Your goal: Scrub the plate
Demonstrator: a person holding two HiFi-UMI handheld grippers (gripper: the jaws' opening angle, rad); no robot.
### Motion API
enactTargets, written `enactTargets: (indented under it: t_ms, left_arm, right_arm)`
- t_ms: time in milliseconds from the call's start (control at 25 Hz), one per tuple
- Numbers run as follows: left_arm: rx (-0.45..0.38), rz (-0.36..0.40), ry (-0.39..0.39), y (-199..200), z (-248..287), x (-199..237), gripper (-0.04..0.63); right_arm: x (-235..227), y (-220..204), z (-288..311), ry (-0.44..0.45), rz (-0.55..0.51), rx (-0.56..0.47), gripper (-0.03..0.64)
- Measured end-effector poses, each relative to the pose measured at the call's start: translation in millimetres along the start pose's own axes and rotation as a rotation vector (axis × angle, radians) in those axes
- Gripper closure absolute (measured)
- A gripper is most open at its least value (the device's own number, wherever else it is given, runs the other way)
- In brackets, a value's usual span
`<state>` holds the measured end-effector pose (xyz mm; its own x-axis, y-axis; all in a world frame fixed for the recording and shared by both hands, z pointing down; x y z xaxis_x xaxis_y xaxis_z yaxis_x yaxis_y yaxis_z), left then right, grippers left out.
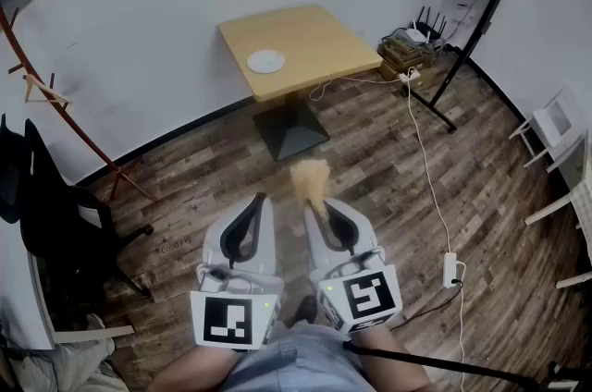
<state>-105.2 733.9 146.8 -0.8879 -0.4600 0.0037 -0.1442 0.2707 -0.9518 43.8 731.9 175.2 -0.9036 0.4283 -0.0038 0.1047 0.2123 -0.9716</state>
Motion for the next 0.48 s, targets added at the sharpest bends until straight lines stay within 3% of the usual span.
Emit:
enactTargets:
  t_ms: [480]
  left_arm:
    - [0.019,0.01,-0.009,-14,27,-31,0.575]
  right_arm:
    - [-42,-5,-10,-0.002,0.014,-0.002,0.574]
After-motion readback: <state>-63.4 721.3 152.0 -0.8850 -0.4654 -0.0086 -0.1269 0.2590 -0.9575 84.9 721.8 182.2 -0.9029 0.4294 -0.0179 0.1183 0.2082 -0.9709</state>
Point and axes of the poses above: the fingertips, and each gripper's own axes: z forward along the fingers, x to its left, y out of its top, the point moved 9 cm from there along -z, backward along the fingers, and after that the axes turned 15 degrees about -x, right-handed, at the moved point
